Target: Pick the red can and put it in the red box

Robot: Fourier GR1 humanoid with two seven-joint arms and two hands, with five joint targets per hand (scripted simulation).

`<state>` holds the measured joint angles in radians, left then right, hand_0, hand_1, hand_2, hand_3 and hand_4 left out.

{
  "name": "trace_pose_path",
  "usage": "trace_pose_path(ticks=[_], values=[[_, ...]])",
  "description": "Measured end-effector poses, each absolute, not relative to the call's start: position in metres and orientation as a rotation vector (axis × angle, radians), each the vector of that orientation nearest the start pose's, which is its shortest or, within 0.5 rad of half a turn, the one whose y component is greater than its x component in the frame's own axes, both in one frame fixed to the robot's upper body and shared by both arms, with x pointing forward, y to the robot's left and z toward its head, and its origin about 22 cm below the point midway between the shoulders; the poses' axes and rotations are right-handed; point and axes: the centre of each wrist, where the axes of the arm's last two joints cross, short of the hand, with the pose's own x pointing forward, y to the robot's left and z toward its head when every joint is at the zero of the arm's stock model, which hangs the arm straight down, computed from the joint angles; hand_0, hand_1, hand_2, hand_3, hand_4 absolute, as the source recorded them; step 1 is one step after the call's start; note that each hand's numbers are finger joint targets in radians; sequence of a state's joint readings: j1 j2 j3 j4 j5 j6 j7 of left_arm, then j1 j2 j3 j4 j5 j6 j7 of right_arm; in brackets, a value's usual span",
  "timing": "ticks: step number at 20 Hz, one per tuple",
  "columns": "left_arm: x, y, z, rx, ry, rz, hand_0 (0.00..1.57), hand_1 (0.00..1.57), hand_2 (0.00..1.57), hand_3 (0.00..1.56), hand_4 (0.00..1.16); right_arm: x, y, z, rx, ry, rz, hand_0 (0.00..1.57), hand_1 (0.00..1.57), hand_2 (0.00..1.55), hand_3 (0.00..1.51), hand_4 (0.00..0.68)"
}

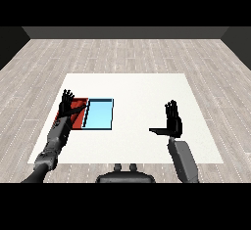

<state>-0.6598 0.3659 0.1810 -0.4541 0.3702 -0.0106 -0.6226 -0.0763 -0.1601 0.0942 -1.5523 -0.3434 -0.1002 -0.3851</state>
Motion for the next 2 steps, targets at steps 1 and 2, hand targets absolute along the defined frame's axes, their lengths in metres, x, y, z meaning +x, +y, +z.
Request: trace_pose_path(ticks=[1, 2], values=[[0.37, 0.326, -0.022, 0.093, -1.828, 0.261, 0.0, 0.0, 0.0, 0.0, 0.0, 0.258, -0.237, 0.017, 0.145, -1.964, -0.148, 0.0, 0.0, 0.0, 0.0, 0.0], [0.368, 0.313, -0.027, 0.033, -1.864, 0.267, 0.0, 0.0, 0.0, 0.0, 0.0, 0.258, -0.237, 0.018, 0.146, -1.969, -0.135, 0.0, 0.0, 0.0, 0.0, 0.0]])
